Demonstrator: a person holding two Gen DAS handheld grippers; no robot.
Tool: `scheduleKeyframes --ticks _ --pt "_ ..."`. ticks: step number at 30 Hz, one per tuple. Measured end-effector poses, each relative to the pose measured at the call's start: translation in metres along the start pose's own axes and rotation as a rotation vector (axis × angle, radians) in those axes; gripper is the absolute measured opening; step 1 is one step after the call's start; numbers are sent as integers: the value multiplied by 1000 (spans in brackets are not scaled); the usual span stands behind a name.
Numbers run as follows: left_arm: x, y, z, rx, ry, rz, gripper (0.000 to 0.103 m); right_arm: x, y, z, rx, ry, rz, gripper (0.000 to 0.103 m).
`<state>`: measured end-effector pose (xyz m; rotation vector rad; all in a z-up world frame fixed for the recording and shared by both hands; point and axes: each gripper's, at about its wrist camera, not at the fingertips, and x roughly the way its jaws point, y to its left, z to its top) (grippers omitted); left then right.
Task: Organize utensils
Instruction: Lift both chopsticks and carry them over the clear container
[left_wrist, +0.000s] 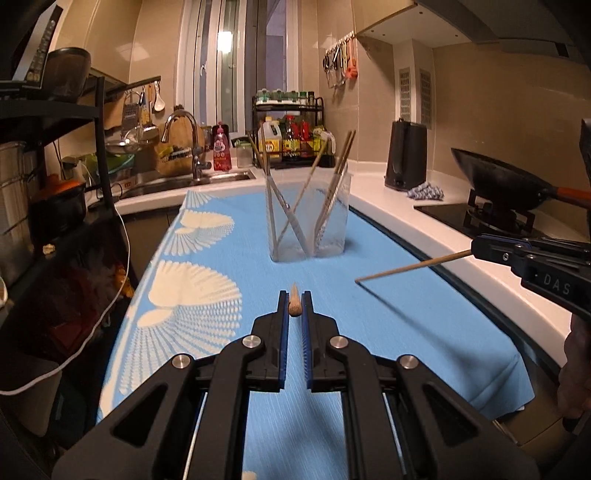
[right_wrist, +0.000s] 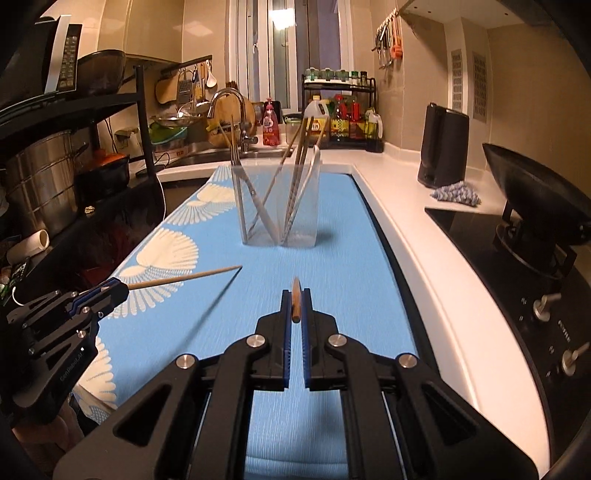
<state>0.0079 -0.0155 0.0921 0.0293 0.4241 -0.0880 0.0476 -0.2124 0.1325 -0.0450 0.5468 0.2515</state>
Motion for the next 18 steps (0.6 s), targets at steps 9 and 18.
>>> scheduleKeyframes --ticks 9,18 --pt "9 26 78 -23 -25 -51 7 8 -9 62 -17 -9 37 5" --pt "45 42 150 -74 44 -140 7 10 -4 140 -55 -16 109 5"
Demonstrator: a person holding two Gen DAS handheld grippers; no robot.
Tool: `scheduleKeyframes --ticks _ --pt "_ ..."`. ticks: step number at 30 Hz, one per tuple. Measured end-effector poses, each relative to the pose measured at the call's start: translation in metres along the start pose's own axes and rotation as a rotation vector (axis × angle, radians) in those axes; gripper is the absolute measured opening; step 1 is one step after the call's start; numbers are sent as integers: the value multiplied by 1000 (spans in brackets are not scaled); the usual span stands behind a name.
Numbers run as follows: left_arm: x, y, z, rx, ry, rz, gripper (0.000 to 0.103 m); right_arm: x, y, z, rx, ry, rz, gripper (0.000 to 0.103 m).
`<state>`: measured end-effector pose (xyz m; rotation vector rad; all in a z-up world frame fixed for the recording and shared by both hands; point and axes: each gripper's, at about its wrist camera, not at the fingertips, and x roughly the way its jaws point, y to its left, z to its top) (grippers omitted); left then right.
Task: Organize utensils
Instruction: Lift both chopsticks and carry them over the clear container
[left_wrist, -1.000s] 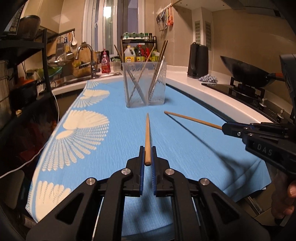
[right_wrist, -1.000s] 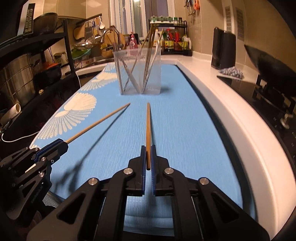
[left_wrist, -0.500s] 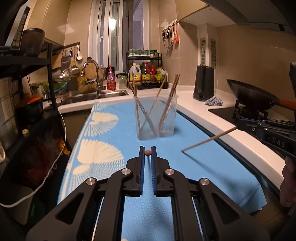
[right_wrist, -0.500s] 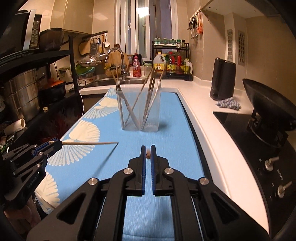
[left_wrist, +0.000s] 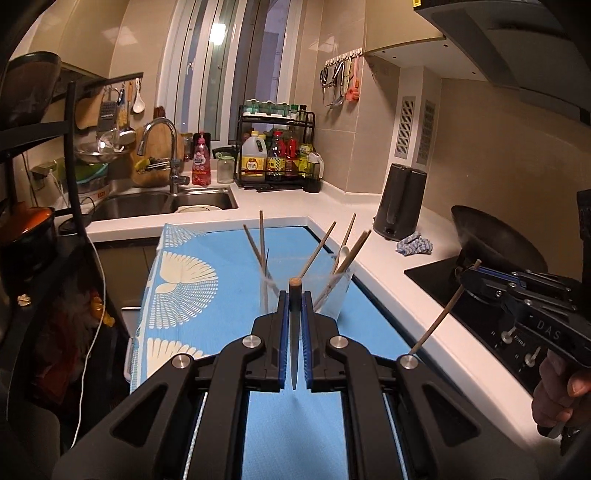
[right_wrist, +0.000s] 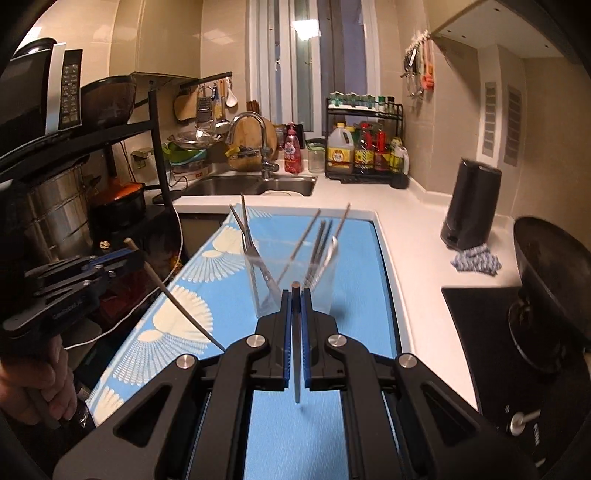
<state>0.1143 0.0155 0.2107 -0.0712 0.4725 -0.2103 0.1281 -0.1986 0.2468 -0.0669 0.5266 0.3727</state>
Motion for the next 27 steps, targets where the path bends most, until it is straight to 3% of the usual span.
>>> scheduleKeyframes --ticks 10,16,20,27 --pt "14 4 93 18 8 -45 7 6 4 101 -20 -85 44 5" --pt "30 7 136 19 -6 -46 7 28 3 143 -22 -125 24 5" --pt "56 6 141 32 20 -50 7 58 -7 149 3 -113 2 5" --pt "120 3 113 33 118 -51 7 111 -21 125 29 -55 -11 5"
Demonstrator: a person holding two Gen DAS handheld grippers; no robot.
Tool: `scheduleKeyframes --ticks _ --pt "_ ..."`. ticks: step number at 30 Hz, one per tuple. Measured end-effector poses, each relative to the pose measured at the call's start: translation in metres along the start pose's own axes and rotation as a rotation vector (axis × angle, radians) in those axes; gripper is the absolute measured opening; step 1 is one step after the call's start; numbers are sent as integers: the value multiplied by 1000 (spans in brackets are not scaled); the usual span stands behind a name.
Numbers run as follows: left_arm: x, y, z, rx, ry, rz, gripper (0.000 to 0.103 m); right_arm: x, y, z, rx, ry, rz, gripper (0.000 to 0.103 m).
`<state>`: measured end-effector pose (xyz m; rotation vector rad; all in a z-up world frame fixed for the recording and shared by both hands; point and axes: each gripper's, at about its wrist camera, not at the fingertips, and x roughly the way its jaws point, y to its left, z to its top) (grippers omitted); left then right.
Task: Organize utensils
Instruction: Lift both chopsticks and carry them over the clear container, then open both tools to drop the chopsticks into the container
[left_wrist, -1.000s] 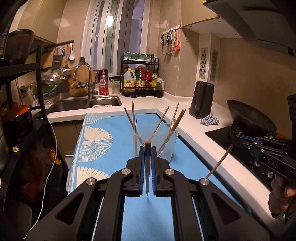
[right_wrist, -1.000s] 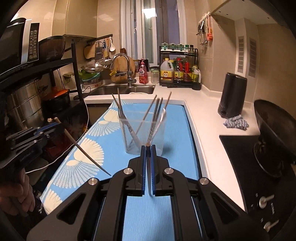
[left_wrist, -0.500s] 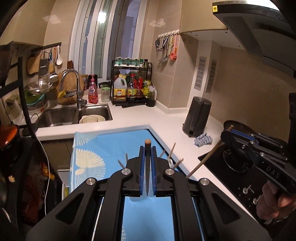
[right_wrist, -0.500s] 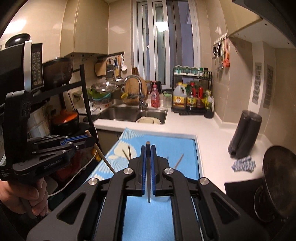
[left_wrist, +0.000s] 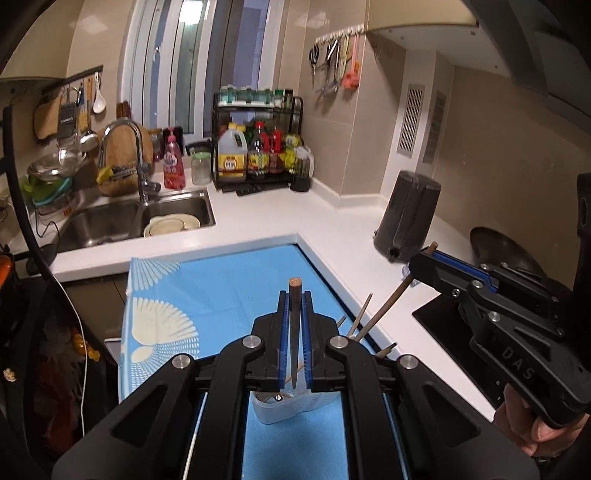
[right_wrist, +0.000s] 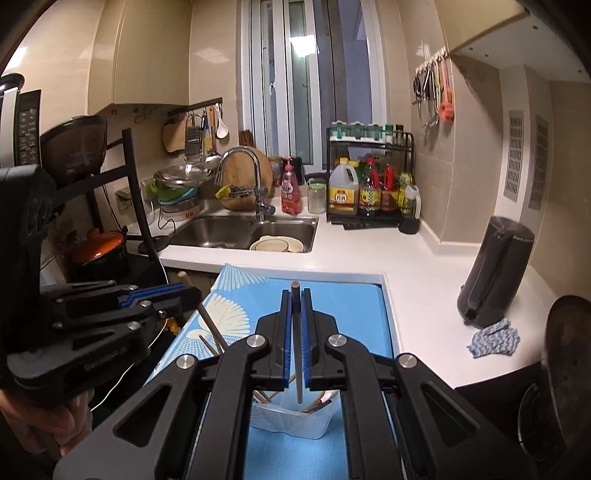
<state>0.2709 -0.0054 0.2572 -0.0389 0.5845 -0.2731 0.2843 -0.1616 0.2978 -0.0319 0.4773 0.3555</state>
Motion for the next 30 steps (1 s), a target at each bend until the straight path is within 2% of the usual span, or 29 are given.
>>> scheduleKeyframes --ticks 7,9,10,11,13,15,17,21,25,30 --pt "34 1 -29 -16 91 -11 8 33 -15 -30 33 79 -19 5" --pt "32 0 -30 -11 93 5 21 34 -18 -34 39 90 -30 11" --pt "25 0 -29 -14 74 10 35 30 -18 -34 39 83 -32 15" --pt "14 1 -29 -19 43 14 40 23 -18 -34 34 67 -35 21" --pt "-6 0 -29 -21 -11 28 43 8 -16 -34 21 36 -45 28" --pt "-25 -2 -34 -22 -60 47 54 -12 -15 -35 13 -2 -59 47" --pt "-43 -6 -44 -24 -106 75 63 -32 -14 -42 12 -41 -76 48" --pt "-61 -9 -82 -61 -144 119 74 -64 -13 -80 34 -78 -133 52" --pt "-55 -12 -133 -91 -146 200 85 -70 -12 -131 33 -67 -207 57" --pt "-30 -14 -179 -120 -108 242 87 -47 -16 -181 23 -6 -238 62"
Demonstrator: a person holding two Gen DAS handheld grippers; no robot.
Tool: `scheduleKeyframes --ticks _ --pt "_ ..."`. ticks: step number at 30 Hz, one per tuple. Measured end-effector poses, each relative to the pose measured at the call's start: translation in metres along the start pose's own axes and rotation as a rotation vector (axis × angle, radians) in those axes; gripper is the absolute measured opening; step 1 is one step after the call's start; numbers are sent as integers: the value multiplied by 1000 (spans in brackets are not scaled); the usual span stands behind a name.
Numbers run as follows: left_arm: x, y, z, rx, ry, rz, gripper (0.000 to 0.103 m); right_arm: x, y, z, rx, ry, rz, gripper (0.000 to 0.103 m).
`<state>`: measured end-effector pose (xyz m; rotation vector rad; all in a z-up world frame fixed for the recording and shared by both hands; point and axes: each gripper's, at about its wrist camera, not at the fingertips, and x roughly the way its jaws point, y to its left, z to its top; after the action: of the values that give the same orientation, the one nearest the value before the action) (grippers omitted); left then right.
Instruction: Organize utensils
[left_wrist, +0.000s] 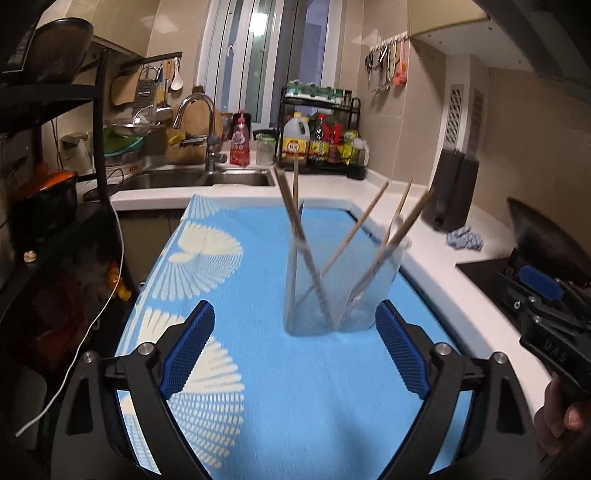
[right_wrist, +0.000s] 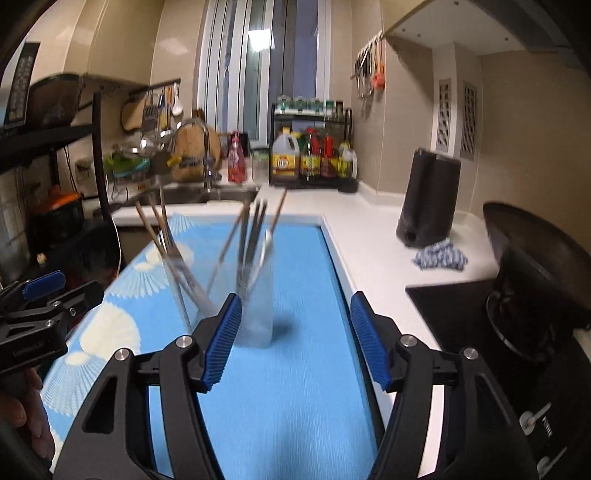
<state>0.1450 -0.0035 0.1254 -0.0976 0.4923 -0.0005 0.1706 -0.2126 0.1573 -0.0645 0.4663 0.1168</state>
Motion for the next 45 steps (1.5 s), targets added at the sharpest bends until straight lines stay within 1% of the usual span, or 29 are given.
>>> scheduleKeyframes --ticks 2,4,5,7,9,10,16,19,21,24,32,45 --pt "5 1 -10 -22 8 5 88 9 -2 -12 6 14 0 66" --pt "7 1 -17 -24 -4 11 89 16 -3 -22 0 20 3 69" --pt "7 1 -19 -16 -7 21 91 19 -4 -26 -2 24 1 73" --pt "8 2 -21 -20 -13 18 92 22 -4 -30 4 26 12 75" --pt "10 4 -26 -25 -8 24 93 25 -6 -35 15 19 2 80" --pt "10 3 -29 -26 -6 28 93 26 -6 -37 17 23 -2 81" --pt "15 5 -35 -30 0 34 94 34 -2 -49 11 58 5 82" --pt "20 7 -39 -39 16 36 94 34 1 -50 6 53 6 83" --pt "22 7 -41 -34 21 39 94 34 2 -51 3 51 4 85" --pt "24 5 -45 -25 31 39 94 37 3 -53 0 61 2 86" --pt "23 1 -50 -11 24 37 94 38 1 -52 6 61 -5 87" --pt "22 3 -51 -19 16 36 94 38 2 -51 -2 54 -8 88"
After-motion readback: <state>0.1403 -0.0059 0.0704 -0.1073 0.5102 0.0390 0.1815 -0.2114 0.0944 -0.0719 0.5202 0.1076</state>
